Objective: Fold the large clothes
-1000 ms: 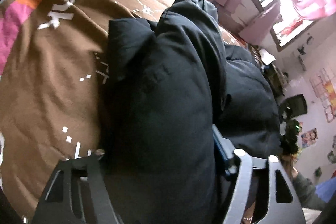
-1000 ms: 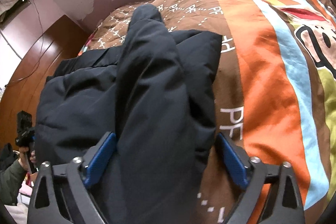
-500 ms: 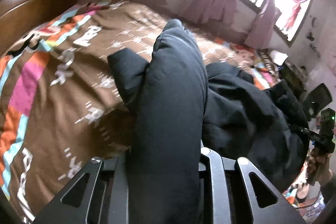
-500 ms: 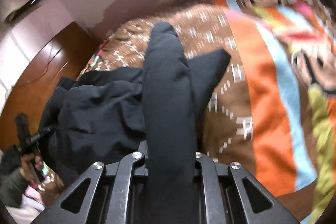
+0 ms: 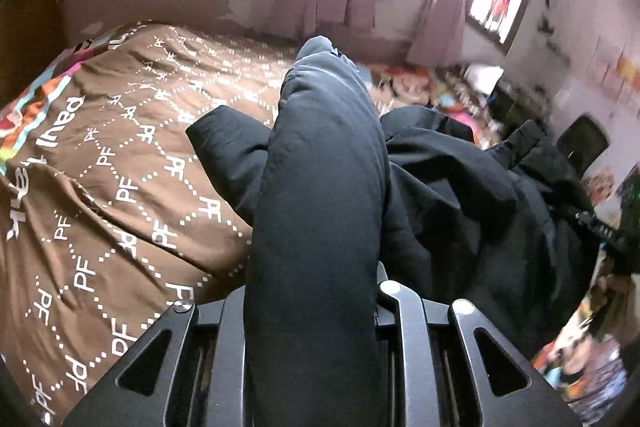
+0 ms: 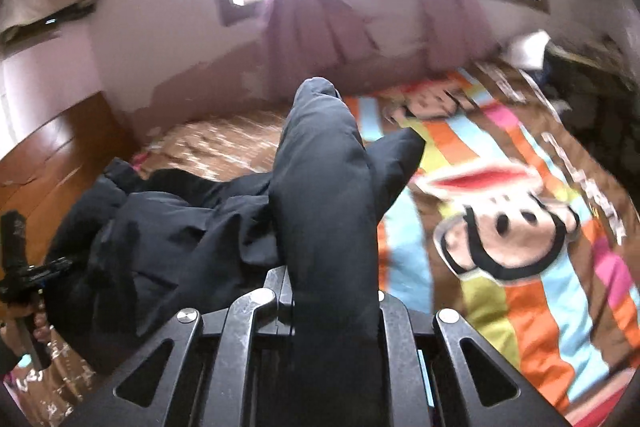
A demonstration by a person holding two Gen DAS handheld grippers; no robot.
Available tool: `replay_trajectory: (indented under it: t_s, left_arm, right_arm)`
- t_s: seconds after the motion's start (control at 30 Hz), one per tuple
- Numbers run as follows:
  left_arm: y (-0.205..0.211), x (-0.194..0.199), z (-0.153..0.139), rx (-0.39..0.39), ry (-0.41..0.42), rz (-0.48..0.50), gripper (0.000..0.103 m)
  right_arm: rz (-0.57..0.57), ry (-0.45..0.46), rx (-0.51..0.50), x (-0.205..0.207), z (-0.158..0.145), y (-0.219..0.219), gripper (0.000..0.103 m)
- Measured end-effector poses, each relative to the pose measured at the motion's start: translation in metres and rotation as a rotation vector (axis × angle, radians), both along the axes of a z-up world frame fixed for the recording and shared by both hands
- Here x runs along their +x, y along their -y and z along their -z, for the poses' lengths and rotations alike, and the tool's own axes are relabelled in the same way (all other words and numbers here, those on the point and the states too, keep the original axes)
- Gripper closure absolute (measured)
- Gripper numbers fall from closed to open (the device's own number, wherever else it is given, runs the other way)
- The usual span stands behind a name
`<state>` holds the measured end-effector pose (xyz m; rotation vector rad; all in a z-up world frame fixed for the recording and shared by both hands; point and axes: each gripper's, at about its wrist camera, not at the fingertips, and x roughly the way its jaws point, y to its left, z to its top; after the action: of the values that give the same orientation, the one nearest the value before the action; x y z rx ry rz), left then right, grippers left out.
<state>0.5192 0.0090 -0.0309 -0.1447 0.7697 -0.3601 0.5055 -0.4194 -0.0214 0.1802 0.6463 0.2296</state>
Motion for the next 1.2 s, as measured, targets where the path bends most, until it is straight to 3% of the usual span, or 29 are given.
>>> replay_trajectory:
  t_s: [0.13, 0.23, 0.33, 0.47, 0.63, 0.7, 0.73, 0.77, 1.03, 1.2]
  left_arm:
    - [-0.008, 0.009, 0.023, 0.023, -0.058, -0.029, 0.08]
    - [-0.019, 0.012, 0.03, 0.043, -0.098, -0.011, 0.073]
    - [-0.026, 0.011, 0.031, 0.091, -0.135, -0.018, 0.063]
    - [-0.02, 0.009, 0.031, 0.15, -0.177, -0.095, 0.055]
    - [-0.017, -0.005, 0.024, 0.141, -0.175, -0.166, 0.046]
    - [-0.015, -0.011, 0.016, 0.155, -0.162, -0.183, 0.034]
    - [-0.014, -0.016, 0.009, 0.162, -0.145, -0.187, 0.02]
    - [-0.012, -0.019, 0.001, 0.166, -0.124, -0.189, 0.013]
    - [0.016, -0.074, -0.066, 0.257, 0.008, -0.14, 0.011]
    - [0.041, -0.109, -0.107, 0.281, 0.088, -0.088, 0.011]
  right_arm:
    - [0.09, -0.112, 0.08, 0.016, 0.046, 0.034, 0.086]
    - [0.094, -0.144, 0.113, 0.02, 0.063, 0.044, 0.075]
    - [0.095, -0.163, 0.115, 0.017, 0.068, 0.048, 0.067]
    - [0.141, -0.176, 0.108, 0.015, 0.068, 0.05, 0.032]
    - [0.151, -0.166, -0.02, 0.005, 0.055, 0.035, 0.022]
    - [0.154, -0.147, -0.065, -0.002, 0.046, 0.03, 0.014]
    - [0.152, -0.14, -0.08, -0.006, 0.04, 0.027, 0.012]
    - [0.145, -0.133, -0.086, -0.011, 0.035, 0.023, 0.01]
    - [0.127, -0.069, -0.024, -0.048, 0.005, 0.007, 0.006]
    - [0.125, -0.016, 0.017, -0.076, -0.034, 0.0, 0.006]
